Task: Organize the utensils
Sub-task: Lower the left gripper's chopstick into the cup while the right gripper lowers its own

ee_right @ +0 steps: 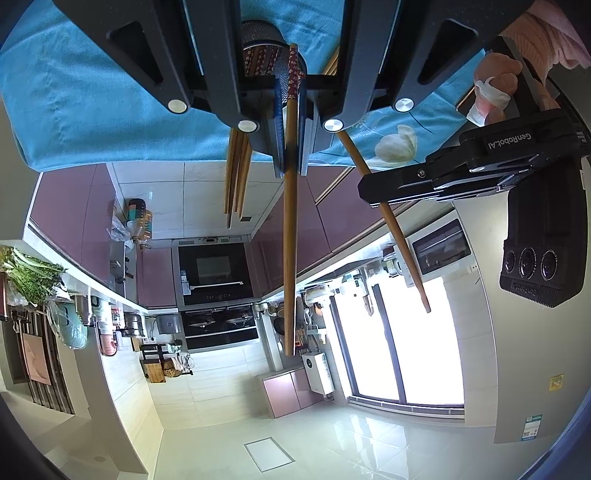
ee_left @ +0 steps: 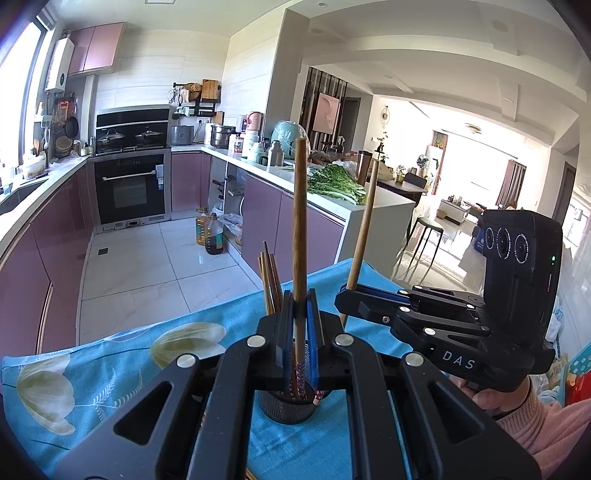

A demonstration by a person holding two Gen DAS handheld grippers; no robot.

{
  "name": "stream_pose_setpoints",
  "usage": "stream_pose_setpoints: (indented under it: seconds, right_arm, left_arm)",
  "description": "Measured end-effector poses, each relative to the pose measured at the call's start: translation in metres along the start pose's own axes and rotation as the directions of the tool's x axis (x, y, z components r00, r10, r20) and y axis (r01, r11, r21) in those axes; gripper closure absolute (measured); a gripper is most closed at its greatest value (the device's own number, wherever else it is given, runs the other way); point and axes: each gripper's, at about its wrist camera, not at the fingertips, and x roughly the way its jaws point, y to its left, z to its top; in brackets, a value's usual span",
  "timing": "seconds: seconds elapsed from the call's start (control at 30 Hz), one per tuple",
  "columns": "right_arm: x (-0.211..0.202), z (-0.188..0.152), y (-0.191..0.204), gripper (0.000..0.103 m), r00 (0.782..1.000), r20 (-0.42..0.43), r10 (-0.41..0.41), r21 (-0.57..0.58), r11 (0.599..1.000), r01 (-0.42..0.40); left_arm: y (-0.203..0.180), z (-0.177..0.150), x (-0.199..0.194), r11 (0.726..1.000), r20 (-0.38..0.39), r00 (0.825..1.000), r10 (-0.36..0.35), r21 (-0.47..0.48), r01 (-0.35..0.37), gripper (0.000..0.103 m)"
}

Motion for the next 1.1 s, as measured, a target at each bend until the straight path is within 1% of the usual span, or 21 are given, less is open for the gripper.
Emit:
stream_pose_setpoints:
  seconds: [0.43, 0.73, 1.1]
  right_arm:
    - [0.009, 0.004, -0.003, 0.097, 1.0, 0.01, -0.026, 0.022, 0.999, 0.026]
    - [0.023, 0.0, -0.006, 0.097, 0.999, -0.018, -0.041, 0.032, 0.999, 0.042]
    - [0.036, -0.004, -0.009, 0.097, 0.997, -0.054, -0.061, 0.028, 0.998, 0.062]
  left_arm:
    - [0.0, 0.001, 0.012, 1.0, -0.021, 1.0, 0.009, 0.002, -0.009, 0.096]
    - [0.002, -0.001, 0.023, 1.0, -0.052, 0.999, 0.008, -0.005, -0.009, 0.096]
    - [0.0, -0.006, 0.038, 1.0, -0.089, 0.996, 0.014, 0.01, -0.013, 0.096]
